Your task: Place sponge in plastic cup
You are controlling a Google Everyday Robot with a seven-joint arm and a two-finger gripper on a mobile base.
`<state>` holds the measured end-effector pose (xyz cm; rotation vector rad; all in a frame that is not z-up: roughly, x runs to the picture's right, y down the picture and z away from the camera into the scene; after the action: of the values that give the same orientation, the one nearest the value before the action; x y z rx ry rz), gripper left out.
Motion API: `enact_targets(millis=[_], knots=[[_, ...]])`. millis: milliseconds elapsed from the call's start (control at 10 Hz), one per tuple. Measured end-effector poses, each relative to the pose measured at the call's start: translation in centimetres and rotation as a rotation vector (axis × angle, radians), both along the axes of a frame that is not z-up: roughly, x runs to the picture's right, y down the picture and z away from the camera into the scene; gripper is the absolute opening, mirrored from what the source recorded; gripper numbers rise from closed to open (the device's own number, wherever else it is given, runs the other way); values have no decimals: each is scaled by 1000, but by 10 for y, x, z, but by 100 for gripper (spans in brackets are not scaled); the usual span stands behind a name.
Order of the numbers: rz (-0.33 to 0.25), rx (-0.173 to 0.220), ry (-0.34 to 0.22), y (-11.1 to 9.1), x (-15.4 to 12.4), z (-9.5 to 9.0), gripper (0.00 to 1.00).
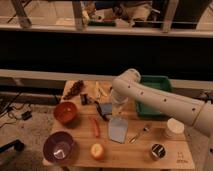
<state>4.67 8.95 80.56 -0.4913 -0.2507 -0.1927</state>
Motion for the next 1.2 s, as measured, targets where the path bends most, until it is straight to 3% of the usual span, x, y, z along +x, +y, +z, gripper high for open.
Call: enact_targets(millis=[700,1200], knots=[[-21,49,40,-40,1,23,10],[-8,63,78,-52,22,38,10]])
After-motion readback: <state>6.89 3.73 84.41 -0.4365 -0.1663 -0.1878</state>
